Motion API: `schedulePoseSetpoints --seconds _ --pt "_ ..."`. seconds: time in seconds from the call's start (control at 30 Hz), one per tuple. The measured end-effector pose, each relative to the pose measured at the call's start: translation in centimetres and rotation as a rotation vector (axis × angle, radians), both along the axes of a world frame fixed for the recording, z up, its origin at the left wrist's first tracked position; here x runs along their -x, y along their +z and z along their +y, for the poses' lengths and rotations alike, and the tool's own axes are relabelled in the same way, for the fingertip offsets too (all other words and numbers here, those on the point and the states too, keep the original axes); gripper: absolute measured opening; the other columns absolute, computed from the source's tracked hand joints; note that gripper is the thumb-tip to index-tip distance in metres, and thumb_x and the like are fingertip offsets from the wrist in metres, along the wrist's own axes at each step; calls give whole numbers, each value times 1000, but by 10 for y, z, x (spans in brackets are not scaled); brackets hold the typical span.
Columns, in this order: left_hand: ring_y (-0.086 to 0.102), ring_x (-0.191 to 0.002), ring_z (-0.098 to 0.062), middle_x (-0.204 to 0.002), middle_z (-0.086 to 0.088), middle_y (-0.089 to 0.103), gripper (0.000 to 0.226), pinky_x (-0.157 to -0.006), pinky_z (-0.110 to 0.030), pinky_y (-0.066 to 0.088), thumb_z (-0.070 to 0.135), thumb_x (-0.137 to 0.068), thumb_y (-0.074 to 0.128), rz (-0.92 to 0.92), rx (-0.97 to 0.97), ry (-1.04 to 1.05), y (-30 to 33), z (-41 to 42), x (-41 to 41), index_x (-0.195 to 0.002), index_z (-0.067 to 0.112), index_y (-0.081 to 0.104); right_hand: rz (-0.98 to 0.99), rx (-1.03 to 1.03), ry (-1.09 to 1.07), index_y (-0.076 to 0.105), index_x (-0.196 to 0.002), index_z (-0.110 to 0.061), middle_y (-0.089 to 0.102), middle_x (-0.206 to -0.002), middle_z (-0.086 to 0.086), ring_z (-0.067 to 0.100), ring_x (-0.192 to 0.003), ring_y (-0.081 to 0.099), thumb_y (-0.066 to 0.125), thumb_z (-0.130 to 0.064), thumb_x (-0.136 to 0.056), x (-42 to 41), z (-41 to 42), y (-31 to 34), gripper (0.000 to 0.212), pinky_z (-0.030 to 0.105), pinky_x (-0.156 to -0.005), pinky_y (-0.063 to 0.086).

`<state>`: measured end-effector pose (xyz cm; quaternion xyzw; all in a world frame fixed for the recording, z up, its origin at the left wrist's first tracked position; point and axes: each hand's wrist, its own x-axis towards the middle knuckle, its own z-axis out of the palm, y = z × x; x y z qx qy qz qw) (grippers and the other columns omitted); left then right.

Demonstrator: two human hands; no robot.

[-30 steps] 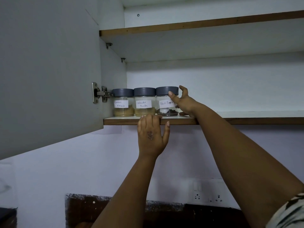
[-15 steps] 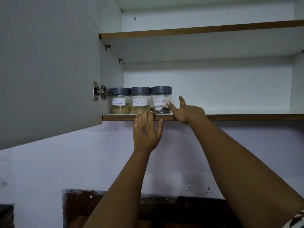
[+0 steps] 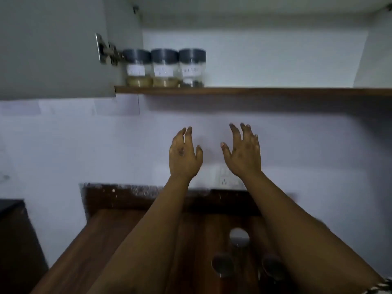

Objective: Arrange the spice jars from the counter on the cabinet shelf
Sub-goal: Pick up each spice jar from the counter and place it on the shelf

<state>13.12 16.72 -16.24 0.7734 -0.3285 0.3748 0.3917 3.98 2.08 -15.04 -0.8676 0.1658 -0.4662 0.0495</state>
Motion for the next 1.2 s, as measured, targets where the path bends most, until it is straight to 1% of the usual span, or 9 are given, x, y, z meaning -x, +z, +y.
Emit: schedulePoseSetpoints --seconds 0.23,0.43,0.5,0.6,0.7,0.83,1.0,1.1,1.2 --pt "42 -128 -33 -142 -18 43 67 -103 -41 38 28 -90 57 403 -376 27 -190 37 47 -147 2 33 397 -260 -12 31 -149 -20 26 -156 14 31 -147 17 45 -50 -95 48 9 -177 64 49 -119 17" --pt "37 -131 -29 -146 -13 35 80 -104 -39 39 39 -88 60 732 -626 -14 -295 67 92 -151 8 22 605 -486 5 29 -149 -21 33 -150 15 33 -137 34 55 -52 -90 86 37 -272 72 49 -110 34" --pt "36 -132 -30 -146 -13 33 83 -104 -40 38 42 -87 60 786 -665 -39 -314 69 102 -151 8 20 703 -503 -28 21 -152 -22 30 -151 15 33 -139 31 56 -62 -85 96 47 -293 86 51 -112 31" --pt "35 -132 -31 -147 -12 32 85 -104 -42 39 43 -86 61 835 -688 -82 -334 71 114 -151 9 19 915 -642 -117 -4 -154 -27 8 -159 14 40 -145 13 62 -80 -65 107 53 -314 123 61 -111 20" --pt "36 -131 -31 -144 -11 34 81 -102 -41 40 44 -84 63 848 -694 -119 -352 72 122 -148 12 24 1160 -805 -144 -11 -152 -30 5 -158 14 44 -143 14 81 -69 -51 111 49 -320 143 60 -108 31" --pt "33 -130 -30 -144 -12 32 89 -102 -41 39 47 -81 67 913 -758 -170 -371 74 131 -149 13 22 1251 -814 -108 18 -150 -22 28 -150 14 39 -133 37 88 -40 -62 110 48 -321 114 47 -99 47" --pt "29 -135 -29 -148 -11 25 112 -107 -41 36 67 -68 72 986 -842 -245 -372 69 141 -149 11 17 1221 -901 -68 31 -145 -15 43 -142 12 31 -120 51 82 -40 -70 118 36 -300 94 33 -80 50" --pt "32 -133 -19 -144 2 31 119 -107 -36 36 74 -54 76 1008 -708 -394 -353 58 149 -147 23 21 1194 -918 -32 40 -139 -12 52 -129 12 23 -99 55 77 -49 -71 119 21 -263 86 30 -68 47" --pt "43 -128 -8 -140 8 42 108 -105 -35 45 56 -54 87 1029 -414 -601 -322 43 158 -142 32 30 1084 -1029 63 48 -126 -11 57 -113 8 25 -93 61 76 -53 -72 115 16 -226 74 40 -78 56"
